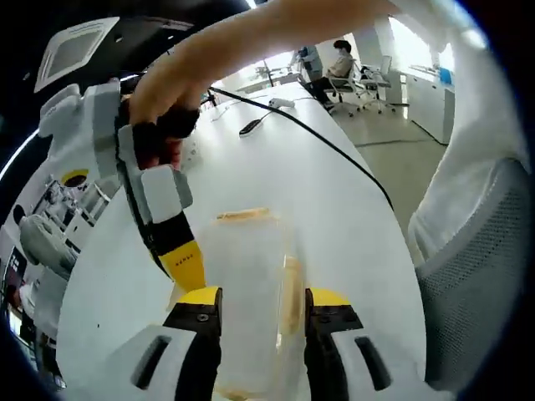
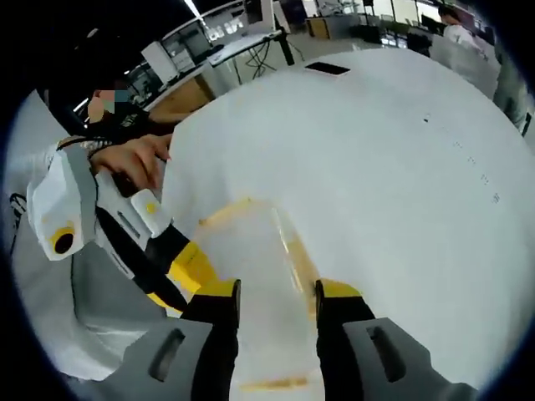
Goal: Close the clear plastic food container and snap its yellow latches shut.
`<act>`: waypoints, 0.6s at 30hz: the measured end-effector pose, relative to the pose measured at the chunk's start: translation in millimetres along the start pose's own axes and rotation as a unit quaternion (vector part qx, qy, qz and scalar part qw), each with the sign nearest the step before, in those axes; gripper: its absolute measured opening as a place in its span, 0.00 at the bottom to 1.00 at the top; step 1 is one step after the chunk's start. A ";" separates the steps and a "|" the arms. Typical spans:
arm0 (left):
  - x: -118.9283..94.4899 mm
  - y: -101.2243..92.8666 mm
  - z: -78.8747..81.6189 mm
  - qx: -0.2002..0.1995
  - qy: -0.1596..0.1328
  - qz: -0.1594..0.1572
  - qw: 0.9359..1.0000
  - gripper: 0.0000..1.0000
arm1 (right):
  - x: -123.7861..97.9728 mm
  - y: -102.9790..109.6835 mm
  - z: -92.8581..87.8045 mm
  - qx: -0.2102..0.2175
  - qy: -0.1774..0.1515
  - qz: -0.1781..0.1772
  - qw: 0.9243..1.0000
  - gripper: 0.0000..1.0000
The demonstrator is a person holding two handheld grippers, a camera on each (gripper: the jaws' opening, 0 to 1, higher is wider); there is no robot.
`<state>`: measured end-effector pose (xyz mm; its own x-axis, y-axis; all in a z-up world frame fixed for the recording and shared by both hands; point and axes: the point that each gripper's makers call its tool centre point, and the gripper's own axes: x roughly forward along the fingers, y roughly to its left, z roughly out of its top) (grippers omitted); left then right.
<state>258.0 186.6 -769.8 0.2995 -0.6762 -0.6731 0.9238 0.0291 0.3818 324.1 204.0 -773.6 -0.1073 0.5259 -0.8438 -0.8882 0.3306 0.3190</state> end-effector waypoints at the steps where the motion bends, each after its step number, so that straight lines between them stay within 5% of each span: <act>1: 1.4 -1.0 -0.5 0.007 0.002 0.004 1.000 0.32 | 2.0 -3.2 0.8 -0.005 0.007 -0.002 1.000 0.36; 5: 4.6 -1.2 -3.2 0.043 0.009 0.012 0.999 0.31 | 4.6 -7.4 -0.2 -0.010 0.023 0.000 1.000 0.34; 18: 5.5 -0.7 -2.8 0.035 0.021 0.006 0.999 0.27 | 3.6 -9.0 -1.1 -0.021 0.045 0.003 0.999 0.32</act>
<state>259.6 184.9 -775.5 0.3213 -0.6451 -0.6932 0.9015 -0.0158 0.4325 331.2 202.0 -780.0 -0.1512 0.4541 -0.8780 -0.9051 0.2935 0.3077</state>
